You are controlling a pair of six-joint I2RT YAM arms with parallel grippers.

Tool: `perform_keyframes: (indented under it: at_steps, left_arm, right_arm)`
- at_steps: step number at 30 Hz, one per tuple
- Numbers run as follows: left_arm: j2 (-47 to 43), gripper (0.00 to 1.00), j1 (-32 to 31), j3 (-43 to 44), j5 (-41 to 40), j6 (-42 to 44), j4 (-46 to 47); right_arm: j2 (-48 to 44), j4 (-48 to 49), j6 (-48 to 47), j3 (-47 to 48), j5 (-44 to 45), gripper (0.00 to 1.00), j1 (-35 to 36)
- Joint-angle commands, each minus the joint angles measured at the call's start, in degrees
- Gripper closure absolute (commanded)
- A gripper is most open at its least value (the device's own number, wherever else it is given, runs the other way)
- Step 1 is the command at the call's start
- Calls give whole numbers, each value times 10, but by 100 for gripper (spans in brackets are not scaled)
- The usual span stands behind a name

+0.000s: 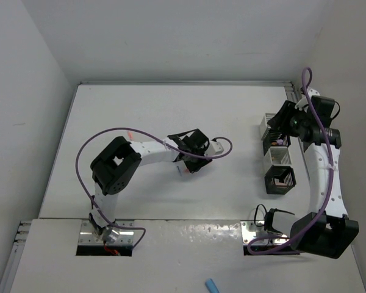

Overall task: Sort the stationery into containers
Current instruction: Pick up the pen from the center of the board.

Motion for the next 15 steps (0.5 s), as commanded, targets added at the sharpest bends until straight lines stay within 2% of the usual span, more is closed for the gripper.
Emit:
perform_keyframes:
  at_steps: [1, 9, 12, 13, 15]
  left_arm:
    - [13, 58, -17, 8, -26, 2, 12]
    - [22, 79, -13, 11, -23, -5, 13]
    - [-9, 95, -8, 9, -20, -8, 27]
    - [-22, 100, -3, 9, -15, -9, 33]
    - [-69, 100, 17, 7, 39, -23, 58]
  right_arm:
    - [-11, 29, 20, 0, 1, 52, 6]
    - [-5, 38, 38, -7, -16, 53, 23]
    - [1, 45, 50, -12, -37, 52, 37]
    - [2, 46, 53, -12, -48, 43, 47]
    - [12, 50, 63, -13, -86, 36, 58]
